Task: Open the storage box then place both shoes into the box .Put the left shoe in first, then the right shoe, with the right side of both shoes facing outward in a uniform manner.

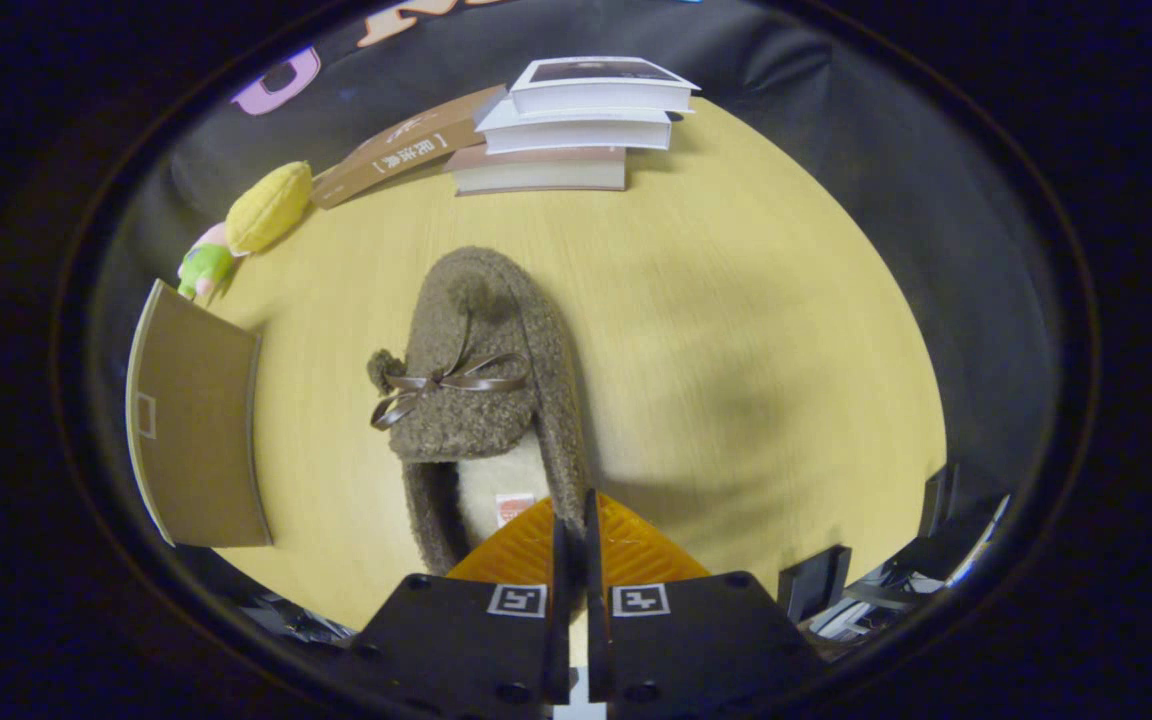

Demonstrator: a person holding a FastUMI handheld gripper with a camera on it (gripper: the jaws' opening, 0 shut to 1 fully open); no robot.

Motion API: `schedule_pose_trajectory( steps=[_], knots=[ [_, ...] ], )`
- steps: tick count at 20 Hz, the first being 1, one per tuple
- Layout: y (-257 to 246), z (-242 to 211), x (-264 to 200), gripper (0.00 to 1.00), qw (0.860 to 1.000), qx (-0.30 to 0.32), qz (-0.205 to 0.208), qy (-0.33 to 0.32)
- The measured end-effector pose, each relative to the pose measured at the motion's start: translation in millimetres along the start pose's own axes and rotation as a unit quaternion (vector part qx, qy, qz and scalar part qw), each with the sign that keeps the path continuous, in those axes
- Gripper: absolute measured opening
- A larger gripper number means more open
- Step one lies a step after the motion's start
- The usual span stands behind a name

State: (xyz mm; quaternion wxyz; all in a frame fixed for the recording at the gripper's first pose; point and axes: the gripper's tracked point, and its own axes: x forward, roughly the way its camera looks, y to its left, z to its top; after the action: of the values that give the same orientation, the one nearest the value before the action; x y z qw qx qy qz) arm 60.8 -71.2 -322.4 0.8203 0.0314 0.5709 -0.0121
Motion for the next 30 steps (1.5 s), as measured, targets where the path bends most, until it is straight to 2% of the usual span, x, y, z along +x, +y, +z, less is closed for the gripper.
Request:
schedule_pose_trajectory(
  steps=[1,4,5,10,16,21,24,30],
  knots=[
    [0,2,-1,0.06,1.000,0.002,-0.003,-0.002],
    [0,0,-1,0.05,1.000,0.017,-0.020,-0.007],
    [4,0,-2,0.05,1.000,0.024,-0.014,-0.008],
    [23,-5,-6,0.04,0.993,0.110,0.041,0.011],
    [58,-1,-43,0.03,0.984,0.143,0.105,0.001],
    [119,8,-108,0.03,0.972,0.146,0.183,-0.019],
    [169,13,-148,0.03,0.966,0.119,0.226,-0.028],
    [281,7,-212,0.03,0.947,0.070,0.313,-0.006]
  ],
)
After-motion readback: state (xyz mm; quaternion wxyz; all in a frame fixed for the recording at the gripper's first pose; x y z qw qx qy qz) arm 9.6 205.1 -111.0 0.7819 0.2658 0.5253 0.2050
